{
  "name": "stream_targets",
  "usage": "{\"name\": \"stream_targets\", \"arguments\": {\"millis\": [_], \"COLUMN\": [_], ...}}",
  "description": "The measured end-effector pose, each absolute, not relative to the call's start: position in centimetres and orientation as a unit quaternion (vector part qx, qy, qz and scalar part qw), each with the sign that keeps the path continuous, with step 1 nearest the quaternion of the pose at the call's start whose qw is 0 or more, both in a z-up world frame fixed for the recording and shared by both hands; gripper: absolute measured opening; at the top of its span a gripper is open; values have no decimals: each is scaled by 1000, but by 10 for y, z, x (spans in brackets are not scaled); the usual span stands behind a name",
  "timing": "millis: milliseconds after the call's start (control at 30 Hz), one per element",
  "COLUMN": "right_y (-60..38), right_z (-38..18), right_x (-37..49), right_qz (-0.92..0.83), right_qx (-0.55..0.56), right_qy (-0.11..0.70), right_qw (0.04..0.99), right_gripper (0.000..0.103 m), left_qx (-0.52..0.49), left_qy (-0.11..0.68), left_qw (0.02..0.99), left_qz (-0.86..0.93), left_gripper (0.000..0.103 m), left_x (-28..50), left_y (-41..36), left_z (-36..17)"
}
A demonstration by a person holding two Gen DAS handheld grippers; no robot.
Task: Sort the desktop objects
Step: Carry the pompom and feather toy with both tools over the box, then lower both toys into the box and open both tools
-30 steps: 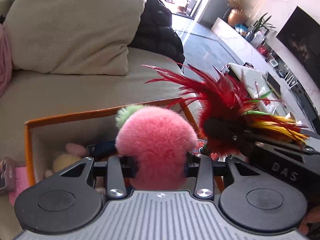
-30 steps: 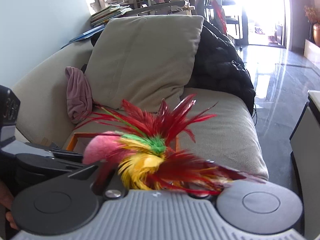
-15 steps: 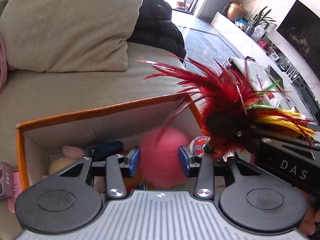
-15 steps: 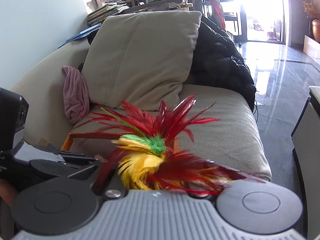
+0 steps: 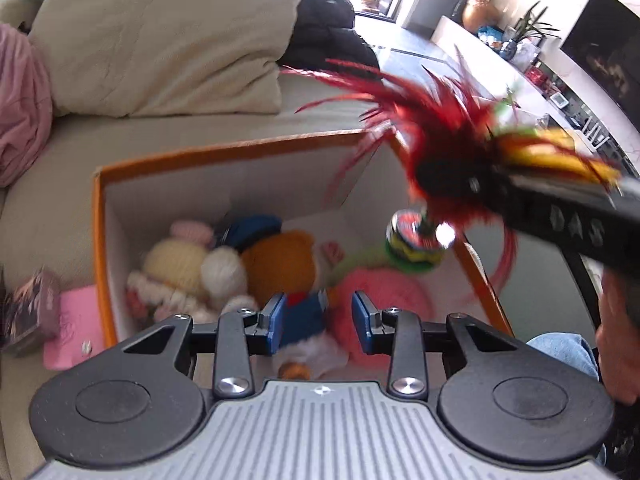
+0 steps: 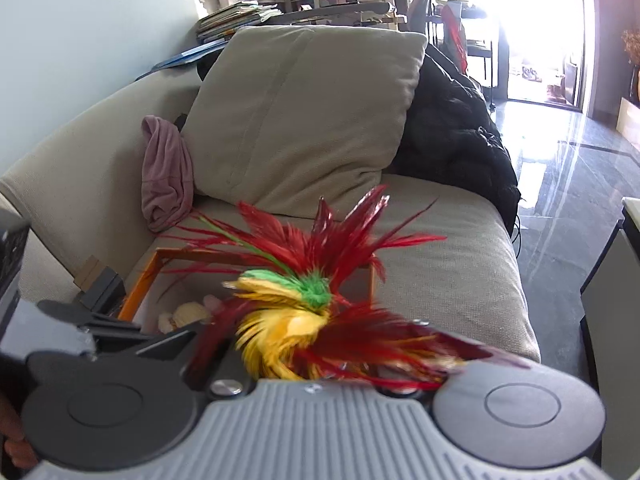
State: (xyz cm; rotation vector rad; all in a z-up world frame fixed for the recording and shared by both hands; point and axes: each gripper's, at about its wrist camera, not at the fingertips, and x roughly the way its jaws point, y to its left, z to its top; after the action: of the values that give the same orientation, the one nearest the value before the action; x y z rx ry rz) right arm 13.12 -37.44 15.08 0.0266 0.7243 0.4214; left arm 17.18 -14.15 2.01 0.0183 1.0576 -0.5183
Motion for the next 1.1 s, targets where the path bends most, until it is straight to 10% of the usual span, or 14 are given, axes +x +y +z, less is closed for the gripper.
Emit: {"name": "stream_targets", "arguments": {"millis": [533,767,1100], "right_y": [-346,-347,-354], "right_z": [118,121,133], "right_x": [167,163,98], "right_qz": [190,188,230], "right_qx": [-28,-37,-65], "right_qy": [360,356,385], "right_qw": [913,915,891], "right_gripper": [13,40,29], "left_qx": [-25,-29,-38], "left_qy": [507,507,479], "left_qw": [834,835,856], "left_qz": [-217,-212,-190], "left_gripper": [41,41,41], "left_x": [163,162,144], "left_y": [-120,-115,-97], "left_z": [22,22,36]}}
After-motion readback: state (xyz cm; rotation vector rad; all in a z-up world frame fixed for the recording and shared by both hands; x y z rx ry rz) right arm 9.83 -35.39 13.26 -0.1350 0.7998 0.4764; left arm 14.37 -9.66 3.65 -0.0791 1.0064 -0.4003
